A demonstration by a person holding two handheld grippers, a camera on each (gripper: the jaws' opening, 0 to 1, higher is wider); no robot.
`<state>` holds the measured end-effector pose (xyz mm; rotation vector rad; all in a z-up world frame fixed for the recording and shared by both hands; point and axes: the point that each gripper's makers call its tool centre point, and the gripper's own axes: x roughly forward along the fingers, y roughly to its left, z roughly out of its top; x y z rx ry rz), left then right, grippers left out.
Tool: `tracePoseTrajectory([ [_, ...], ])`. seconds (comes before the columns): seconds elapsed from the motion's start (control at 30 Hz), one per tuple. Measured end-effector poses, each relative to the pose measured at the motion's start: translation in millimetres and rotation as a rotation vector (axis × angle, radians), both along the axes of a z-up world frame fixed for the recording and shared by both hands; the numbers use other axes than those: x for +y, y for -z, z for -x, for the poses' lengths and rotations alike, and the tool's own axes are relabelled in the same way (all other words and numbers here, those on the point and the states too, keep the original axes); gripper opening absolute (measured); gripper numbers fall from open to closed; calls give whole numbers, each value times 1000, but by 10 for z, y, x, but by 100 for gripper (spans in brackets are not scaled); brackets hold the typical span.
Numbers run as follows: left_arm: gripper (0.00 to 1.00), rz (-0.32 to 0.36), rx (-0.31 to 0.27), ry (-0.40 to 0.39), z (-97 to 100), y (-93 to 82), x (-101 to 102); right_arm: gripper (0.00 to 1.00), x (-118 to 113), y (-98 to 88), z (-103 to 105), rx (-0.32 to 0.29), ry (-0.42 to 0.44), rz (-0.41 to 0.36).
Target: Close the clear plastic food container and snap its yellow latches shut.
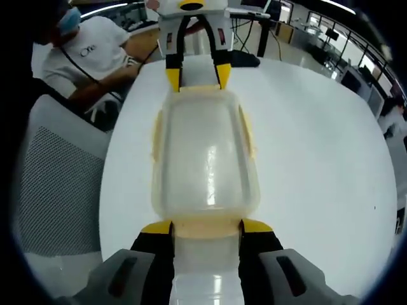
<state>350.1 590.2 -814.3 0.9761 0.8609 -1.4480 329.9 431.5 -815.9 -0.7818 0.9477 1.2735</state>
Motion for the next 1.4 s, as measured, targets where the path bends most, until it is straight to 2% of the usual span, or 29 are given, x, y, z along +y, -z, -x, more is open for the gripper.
tracePoseTrajectory([
  [0.4,38,11,-4,-7,13,-80,-27,38,-25,-122,-2,-3,-12,-15],
  [0.9,38,27,-23,-19,-85,-266,-30,38,-29,-340,-104,-27,-20,-37],
  [1.23,38,25,-39,-4,-183,-449,-65,38,-60,-516,-176,-42,-4,-57],
  [1.4,38,22,-38,-2,-193,-463,-80,38,-68,-541,-176,-38,0,-57],
])
